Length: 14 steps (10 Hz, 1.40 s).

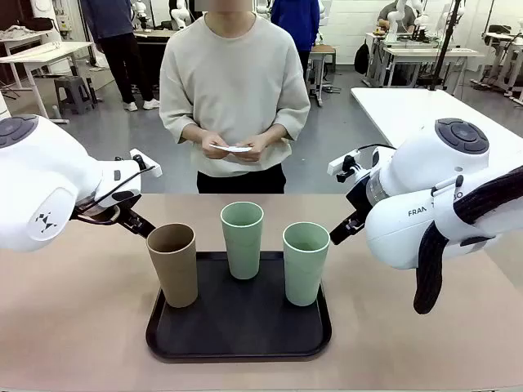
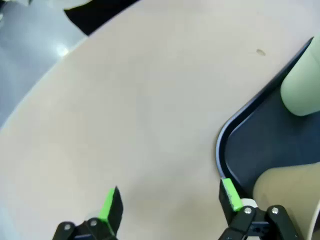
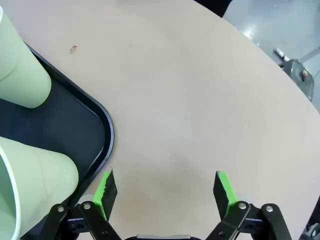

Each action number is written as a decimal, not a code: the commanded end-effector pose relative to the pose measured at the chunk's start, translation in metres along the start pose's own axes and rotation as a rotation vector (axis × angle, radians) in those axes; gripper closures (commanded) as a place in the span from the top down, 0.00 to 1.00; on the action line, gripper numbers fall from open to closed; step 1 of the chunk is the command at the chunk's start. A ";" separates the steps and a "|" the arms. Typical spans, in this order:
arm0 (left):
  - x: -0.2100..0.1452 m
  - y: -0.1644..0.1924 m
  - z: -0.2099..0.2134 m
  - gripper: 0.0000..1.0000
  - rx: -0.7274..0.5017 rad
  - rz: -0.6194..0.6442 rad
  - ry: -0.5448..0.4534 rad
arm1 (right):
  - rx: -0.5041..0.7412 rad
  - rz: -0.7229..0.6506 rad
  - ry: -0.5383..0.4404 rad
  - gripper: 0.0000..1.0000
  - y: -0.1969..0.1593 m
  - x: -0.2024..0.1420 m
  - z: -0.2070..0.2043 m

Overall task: Place coasters on the table and set cups on them.
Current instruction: Pick up one Reusable plastic cup and place it on a coaster set by the human.

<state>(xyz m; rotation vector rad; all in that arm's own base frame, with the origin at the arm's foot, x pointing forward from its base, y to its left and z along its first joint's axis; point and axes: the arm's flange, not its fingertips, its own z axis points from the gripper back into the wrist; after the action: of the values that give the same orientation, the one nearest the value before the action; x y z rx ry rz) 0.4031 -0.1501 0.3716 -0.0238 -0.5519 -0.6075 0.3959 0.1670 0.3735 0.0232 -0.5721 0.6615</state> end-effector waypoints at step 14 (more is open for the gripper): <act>0.000 0.000 0.000 1.00 0.000 0.000 0.000 | 0.000 0.000 0.000 1.00 0.000 0.000 0.000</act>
<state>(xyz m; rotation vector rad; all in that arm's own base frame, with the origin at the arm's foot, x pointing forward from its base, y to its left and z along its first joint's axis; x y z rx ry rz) 0.4030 -0.1501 0.3716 -0.0238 -0.5519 -0.6076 0.3960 0.1670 0.3735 0.0231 -0.5722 0.6614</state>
